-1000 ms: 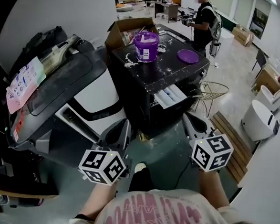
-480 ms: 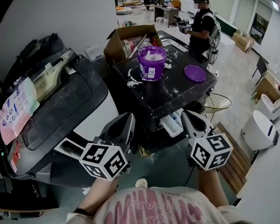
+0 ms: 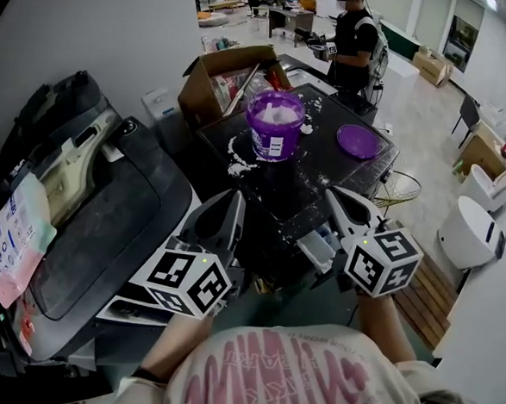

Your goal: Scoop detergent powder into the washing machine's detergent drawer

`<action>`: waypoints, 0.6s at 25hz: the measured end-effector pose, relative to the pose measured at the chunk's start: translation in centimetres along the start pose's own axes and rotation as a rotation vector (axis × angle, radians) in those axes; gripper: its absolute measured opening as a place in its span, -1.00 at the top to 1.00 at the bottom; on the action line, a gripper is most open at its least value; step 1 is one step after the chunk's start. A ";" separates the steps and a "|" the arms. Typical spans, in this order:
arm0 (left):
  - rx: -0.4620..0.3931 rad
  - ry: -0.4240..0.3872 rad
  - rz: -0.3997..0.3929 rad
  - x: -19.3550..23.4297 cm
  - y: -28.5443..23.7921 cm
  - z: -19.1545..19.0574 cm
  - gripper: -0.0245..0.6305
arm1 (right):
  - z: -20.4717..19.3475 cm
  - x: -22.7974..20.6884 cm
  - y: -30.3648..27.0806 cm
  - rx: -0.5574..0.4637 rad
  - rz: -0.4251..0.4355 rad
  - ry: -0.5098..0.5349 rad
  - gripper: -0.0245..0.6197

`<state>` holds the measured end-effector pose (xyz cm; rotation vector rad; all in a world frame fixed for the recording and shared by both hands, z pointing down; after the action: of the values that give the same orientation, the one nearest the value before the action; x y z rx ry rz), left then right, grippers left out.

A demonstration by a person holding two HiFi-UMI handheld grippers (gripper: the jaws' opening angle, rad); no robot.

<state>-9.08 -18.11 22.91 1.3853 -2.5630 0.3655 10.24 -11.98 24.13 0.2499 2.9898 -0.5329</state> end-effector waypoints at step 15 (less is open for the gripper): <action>0.038 0.078 0.091 3.5 -6.0 -2.0 0.92 | 0.3 -5.8 -7.8 0.119 0.156 0.005 0.91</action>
<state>-5.77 -23.41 26.58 1.2442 -2.5733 0.4766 14.61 -20.13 27.12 0.4890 2.9142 -0.6931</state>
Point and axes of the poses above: the fingertips, and each gripper's own axes: y backward along the fingers, x to its left, z out of its top, the point moved 4 cm from there along y, backward along the fingers, and after that the axes turned 12 degrees about x, right-handed, at the moved point
